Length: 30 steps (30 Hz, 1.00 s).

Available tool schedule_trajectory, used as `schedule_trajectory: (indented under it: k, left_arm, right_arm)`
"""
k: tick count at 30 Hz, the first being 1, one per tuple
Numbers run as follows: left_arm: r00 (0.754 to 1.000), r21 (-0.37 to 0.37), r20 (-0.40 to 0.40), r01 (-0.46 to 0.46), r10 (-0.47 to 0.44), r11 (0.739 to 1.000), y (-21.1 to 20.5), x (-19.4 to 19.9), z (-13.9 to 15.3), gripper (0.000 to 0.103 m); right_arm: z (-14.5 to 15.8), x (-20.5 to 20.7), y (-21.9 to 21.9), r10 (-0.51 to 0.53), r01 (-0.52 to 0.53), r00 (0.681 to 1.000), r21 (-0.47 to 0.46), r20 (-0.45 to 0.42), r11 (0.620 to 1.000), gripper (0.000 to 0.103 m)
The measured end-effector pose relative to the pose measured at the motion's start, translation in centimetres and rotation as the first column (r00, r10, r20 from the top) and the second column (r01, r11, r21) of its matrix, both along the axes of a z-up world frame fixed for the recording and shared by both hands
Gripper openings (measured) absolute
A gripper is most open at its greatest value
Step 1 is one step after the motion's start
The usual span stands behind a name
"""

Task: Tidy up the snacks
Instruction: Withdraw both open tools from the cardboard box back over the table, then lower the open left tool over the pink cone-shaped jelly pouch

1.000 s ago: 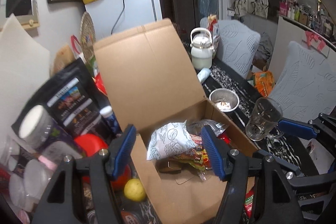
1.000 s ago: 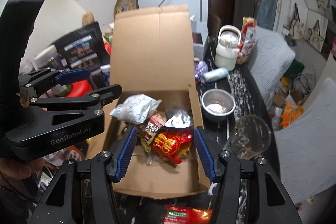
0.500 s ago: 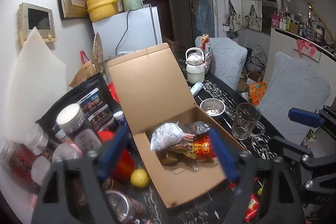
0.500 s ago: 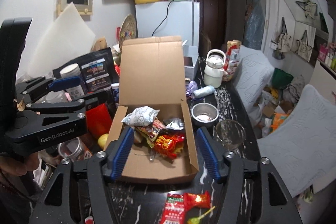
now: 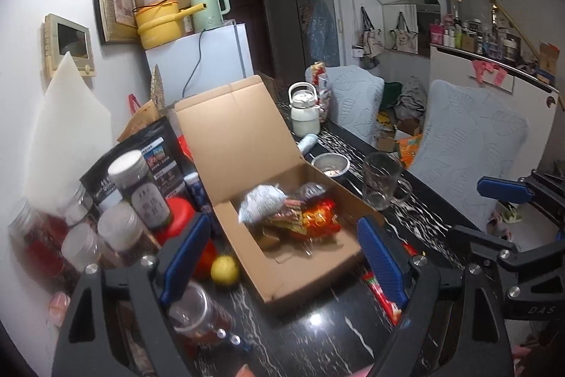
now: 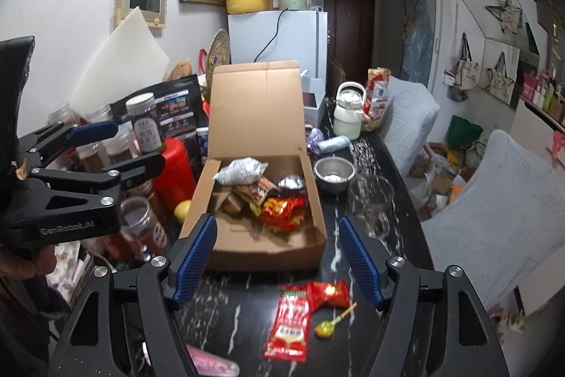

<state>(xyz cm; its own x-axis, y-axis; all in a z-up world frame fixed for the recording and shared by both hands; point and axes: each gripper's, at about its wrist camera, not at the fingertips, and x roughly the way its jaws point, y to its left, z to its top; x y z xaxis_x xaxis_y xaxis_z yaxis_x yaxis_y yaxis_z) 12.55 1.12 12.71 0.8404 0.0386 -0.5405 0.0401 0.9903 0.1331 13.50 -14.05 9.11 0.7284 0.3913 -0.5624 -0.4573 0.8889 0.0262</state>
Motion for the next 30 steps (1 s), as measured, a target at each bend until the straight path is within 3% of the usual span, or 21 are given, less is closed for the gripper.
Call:
schedule_trajectory:
  k: [6,21,30]
  left_arm:
    - [1.000,-0.012,-0.026,0.017,-0.017,1.000,0.0,-2.8,-2.3,0.086]
    - [0.987,-0.030,-0.150,0.058,-0.062,0.998,-0.3,-8.1,-10.1,0.086]
    - [0.950,-0.082,-0.271,0.136,-0.153,0.987,-0.8,-9.6,-15.5,0.086]
  right_arm:
    - [-2.4,-3.0,0.0,0.009,-0.009,1.000,-0.022,-0.010,1.000,0.072]
    - [-10.0,-7.1,-0.4,0.025,-0.026,0.988,-0.004,-0.149,1.000,0.072]
    - [-13.9,-8.8,-0.9,0.032,-0.032,0.974,0.004,-0.223,0.999,0.072]
